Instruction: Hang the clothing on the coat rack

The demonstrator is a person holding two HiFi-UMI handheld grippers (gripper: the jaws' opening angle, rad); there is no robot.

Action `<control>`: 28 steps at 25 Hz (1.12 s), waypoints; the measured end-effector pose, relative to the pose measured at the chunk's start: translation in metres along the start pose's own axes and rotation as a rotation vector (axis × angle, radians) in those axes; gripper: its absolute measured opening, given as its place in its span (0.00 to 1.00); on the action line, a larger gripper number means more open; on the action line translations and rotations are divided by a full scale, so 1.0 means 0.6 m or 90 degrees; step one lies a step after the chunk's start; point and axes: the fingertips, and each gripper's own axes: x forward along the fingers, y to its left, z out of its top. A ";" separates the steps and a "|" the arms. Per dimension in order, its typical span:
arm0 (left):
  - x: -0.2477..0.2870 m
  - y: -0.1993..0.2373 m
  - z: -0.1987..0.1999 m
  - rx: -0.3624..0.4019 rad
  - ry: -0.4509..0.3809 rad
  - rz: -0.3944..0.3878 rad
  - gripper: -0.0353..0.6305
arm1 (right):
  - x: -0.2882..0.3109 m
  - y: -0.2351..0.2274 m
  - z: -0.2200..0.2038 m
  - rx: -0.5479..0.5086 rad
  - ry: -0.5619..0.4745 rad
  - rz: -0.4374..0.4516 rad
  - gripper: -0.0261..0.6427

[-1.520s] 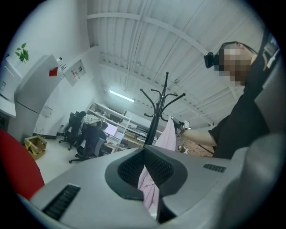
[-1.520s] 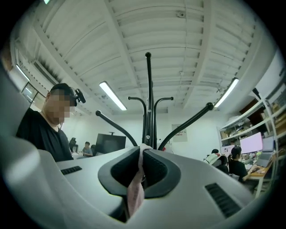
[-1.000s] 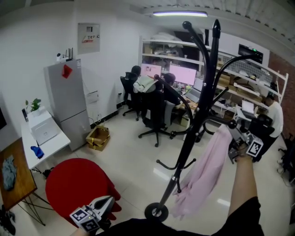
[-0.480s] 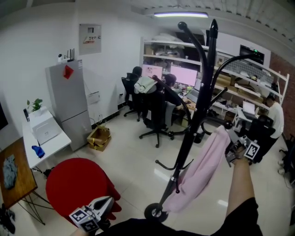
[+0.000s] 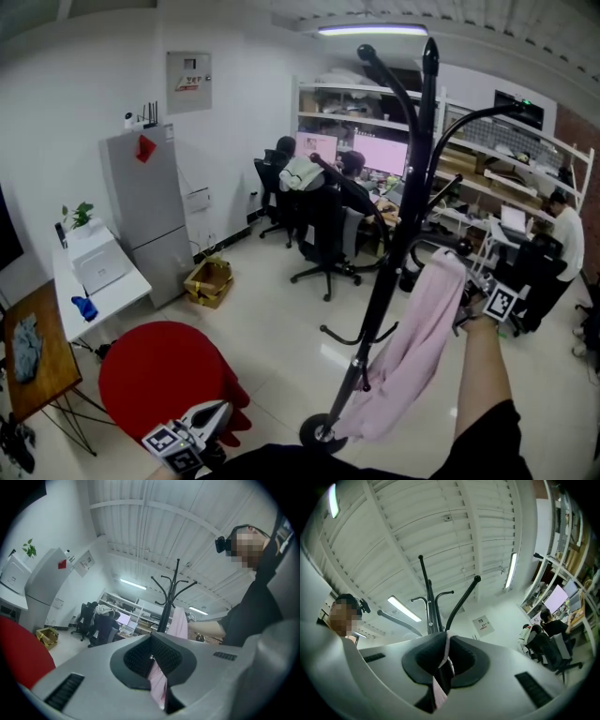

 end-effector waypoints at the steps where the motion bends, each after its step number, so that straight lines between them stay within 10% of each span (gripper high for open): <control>1: -0.001 0.000 -0.002 0.000 0.003 0.002 0.04 | 0.003 -0.006 -0.005 0.001 0.000 -0.012 0.07; 28: 0.036 0.003 -0.021 0.002 0.026 -0.023 0.04 | -0.094 -0.011 -0.059 0.150 -0.082 -0.038 0.17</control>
